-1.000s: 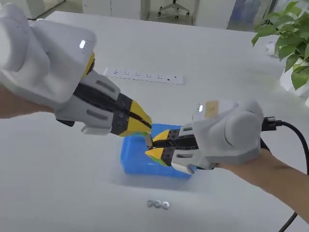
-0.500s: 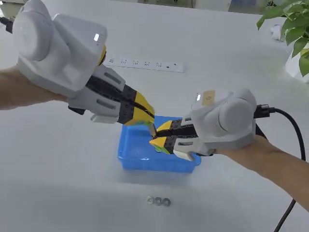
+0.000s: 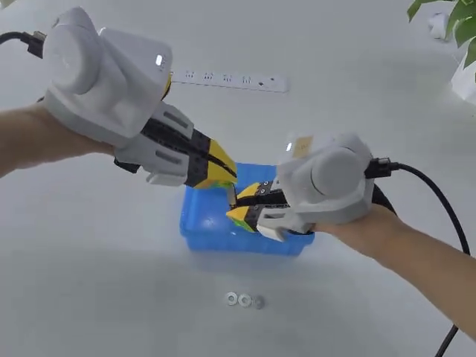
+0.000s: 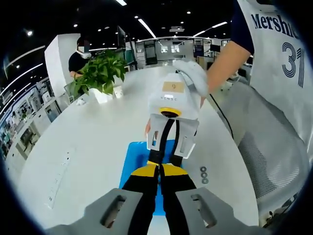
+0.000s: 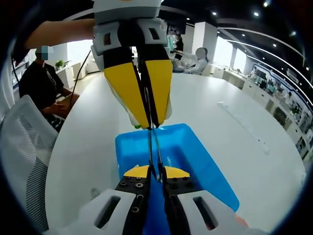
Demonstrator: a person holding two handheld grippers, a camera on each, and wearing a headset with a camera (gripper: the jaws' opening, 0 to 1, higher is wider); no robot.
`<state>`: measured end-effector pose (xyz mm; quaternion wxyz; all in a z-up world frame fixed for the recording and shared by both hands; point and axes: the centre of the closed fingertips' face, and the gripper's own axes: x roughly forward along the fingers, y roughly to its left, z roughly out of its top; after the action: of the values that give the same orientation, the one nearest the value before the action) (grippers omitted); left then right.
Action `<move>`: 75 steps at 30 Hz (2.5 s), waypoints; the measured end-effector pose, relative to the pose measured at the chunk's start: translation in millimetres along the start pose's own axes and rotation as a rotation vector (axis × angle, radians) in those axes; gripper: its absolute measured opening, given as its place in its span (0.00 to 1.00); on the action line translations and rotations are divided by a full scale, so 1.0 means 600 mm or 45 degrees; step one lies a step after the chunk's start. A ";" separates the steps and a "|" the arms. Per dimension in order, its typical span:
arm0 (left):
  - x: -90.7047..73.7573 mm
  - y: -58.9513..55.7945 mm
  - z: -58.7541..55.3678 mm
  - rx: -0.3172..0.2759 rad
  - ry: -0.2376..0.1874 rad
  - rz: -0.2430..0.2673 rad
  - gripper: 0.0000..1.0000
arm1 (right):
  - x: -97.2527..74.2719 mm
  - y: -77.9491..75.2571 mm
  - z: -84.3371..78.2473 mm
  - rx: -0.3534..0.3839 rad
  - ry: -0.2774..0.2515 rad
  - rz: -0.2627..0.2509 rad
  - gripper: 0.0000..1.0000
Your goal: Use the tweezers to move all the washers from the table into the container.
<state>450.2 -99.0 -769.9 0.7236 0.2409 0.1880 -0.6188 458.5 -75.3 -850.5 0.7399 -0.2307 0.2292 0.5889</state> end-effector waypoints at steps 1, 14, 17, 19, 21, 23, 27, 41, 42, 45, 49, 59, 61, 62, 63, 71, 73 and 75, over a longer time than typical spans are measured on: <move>0.001 0.003 -0.002 -0.015 -0.005 0.003 0.05 | 0.001 -0.002 -0.001 0.009 -0.003 -0.006 0.10; 0.016 0.004 -0.011 -0.070 -0.006 -0.016 0.05 | 0.007 -0.002 -0.017 0.064 0.029 0.003 0.10; 0.016 0.002 -0.010 -0.075 -0.008 -0.019 0.05 | 0.006 -0.002 -0.018 0.063 0.030 -0.001 0.10; 0.015 0.003 -0.011 -0.077 -0.008 -0.015 0.05 | 0.006 -0.003 -0.020 0.069 0.033 -0.006 0.11; 0.015 0.002 -0.012 -0.076 -0.004 -0.015 0.05 | 0.006 -0.003 -0.020 0.074 0.035 -0.007 0.11; 0.015 0.000 -0.012 -0.074 -0.002 -0.018 0.05 | 0.005 -0.004 -0.021 0.066 0.041 -0.014 0.11; 0.015 -0.006 -0.007 -0.064 0.001 -0.015 0.05 | 0.003 -0.005 -0.021 0.064 0.043 -0.019 0.12; -0.009 -0.016 0.027 -0.031 -0.018 0.025 0.05 | -0.028 -0.009 0.010 0.033 0.000 -0.047 0.14; -0.012 -0.017 0.031 -0.028 -0.020 0.028 0.05 | -0.032 -0.007 0.014 0.024 -0.006 -0.049 0.14; -0.018 -0.021 0.038 -0.024 -0.025 0.032 0.05 | -0.039 -0.001 0.025 0.008 -0.017 -0.052 0.15; -0.036 -0.045 0.058 0.018 -0.009 0.036 0.05 | -0.057 0.020 0.050 -0.050 -0.042 -0.044 0.15; -0.053 -0.093 0.072 0.036 -0.016 0.044 0.05 | -0.085 0.065 0.055 -0.111 -0.041 -0.020 0.16; -0.052 -0.105 0.072 0.036 -0.014 0.045 0.05 | -0.088 0.078 0.052 -0.124 -0.031 -0.011 0.17; -0.052 -0.108 0.071 0.032 -0.015 0.043 0.05 | -0.089 0.083 0.050 -0.131 -0.029 -0.007 0.17; -0.052 -0.114 0.070 0.029 -0.016 0.040 0.05 | -0.090 0.090 0.048 -0.136 -0.027 -0.003 0.17; -0.048 -0.146 0.058 0.014 0.001 0.021 0.05 | -0.090 0.128 0.034 -0.151 -0.023 0.016 0.16; -0.048 -0.156 0.054 0.008 0.004 0.011 0.05 | -0.090 0.140 0.031 -0.163 -0.018 0.028 0.16; -0.047 -0.163 0.050 0.003 0.009 0.007 0.05 | -0.088 0.147 0.028 -0.169 -0.014 0.034 0.16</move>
<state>348.5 -105.1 -740.5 0.7243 0.2446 0.1893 -0.6162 362.7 -87.6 -811.5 0.7162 -0.2730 0.1888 0.6139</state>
